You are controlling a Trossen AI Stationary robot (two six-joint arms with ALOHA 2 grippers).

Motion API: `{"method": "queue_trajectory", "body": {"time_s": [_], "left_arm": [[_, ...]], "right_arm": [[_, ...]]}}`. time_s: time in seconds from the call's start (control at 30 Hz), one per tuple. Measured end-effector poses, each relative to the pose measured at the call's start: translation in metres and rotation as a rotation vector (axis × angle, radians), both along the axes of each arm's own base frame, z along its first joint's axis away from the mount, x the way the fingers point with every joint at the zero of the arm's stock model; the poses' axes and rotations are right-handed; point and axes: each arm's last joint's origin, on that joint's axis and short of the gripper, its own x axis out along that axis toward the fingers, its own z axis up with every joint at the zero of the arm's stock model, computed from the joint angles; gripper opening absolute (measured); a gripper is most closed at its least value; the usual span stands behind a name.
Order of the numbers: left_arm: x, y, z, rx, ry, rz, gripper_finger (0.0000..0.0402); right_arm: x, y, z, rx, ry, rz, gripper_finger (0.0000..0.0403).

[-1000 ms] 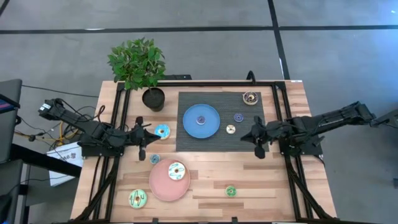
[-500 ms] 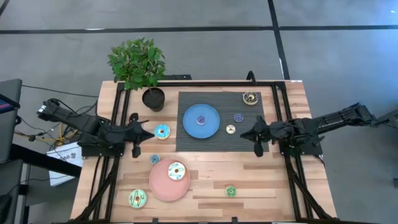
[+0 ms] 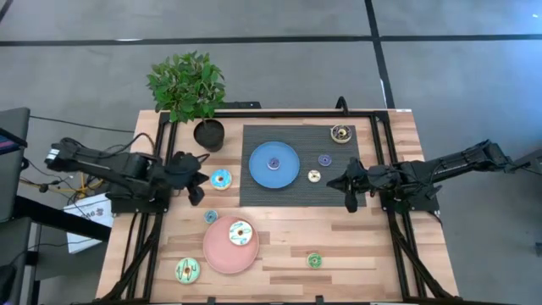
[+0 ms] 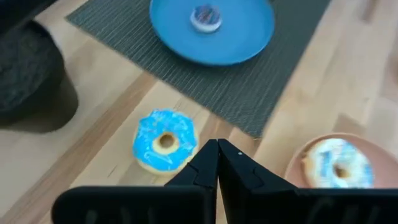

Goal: Pick & Place donuts
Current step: Put the large light blue donut on the light orange plate

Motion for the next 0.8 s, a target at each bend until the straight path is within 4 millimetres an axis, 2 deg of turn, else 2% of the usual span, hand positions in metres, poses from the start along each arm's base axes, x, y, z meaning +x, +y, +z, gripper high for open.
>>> {"method": "queue_trajectory", "body": {"time_s": [0.13,0.27,0.37,0.53,0.63,0.8], "left_arm": [[0.008,0.000,-0.007,-0.076,0.051,0.004,0.0026],[0.013,-0.001,-0.015,-0.212,0.125,0.004,0.0066],[0.011,0.000,-0.023,-0.292,0.221,0.065,0.0103],[0.007,0.002,-0.033,-0.327,0.354,0.195,0.0153],[0.003,0.002,-0.036,-0.343,0.396,0.256,0.0169],[-0.003,0.001,-0.037,-0.405,0.413,0.402,0.0170]], "right_arm": [[0.000,0.001,0.000,0.000,0.000,0.004,0.0000],[0.000,0.001,-0.001,-0.001,0.008,0.005,0.0000],[-0.001,0.000,-0.002,-0.004,0.026,0.005,0.0000],[-0.003,0.000,-0.005,-0.010,0.053,0.006,0.0000],[-0.003,0.000,-0.005,-0.015,0.063,0.009,0.0000],[-0.003,0.000,-0.006,-0.029,0.070,0.016,0.0000]]}}
